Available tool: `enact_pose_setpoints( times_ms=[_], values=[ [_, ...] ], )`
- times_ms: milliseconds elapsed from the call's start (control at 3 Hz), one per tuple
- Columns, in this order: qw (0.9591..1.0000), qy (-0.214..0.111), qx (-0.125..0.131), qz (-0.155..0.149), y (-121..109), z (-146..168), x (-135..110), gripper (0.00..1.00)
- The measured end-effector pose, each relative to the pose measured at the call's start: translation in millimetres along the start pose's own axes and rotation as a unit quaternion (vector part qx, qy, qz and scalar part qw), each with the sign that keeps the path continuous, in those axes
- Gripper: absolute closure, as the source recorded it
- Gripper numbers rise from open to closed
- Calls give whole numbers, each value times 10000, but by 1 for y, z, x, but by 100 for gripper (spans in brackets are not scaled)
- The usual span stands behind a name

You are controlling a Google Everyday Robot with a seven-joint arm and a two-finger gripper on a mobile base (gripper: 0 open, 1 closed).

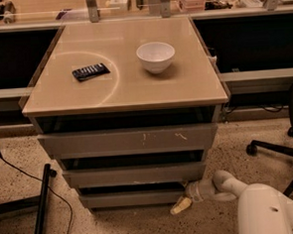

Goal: Open bottom drawer

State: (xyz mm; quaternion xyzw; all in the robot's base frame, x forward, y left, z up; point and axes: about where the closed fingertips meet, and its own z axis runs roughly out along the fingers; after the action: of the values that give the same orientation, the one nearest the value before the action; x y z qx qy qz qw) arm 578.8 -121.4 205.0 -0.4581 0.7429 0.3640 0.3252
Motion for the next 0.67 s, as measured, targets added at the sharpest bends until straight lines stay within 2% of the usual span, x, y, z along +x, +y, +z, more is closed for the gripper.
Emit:
enact_pose_setpoints(
  times_ms=[333, 667],
  values=[
    [9993, 127, -346, 115, 10, 5, 5, 0],
    [9982, 232, -520, 171, 15, 5, 6, 0]
  ],
)
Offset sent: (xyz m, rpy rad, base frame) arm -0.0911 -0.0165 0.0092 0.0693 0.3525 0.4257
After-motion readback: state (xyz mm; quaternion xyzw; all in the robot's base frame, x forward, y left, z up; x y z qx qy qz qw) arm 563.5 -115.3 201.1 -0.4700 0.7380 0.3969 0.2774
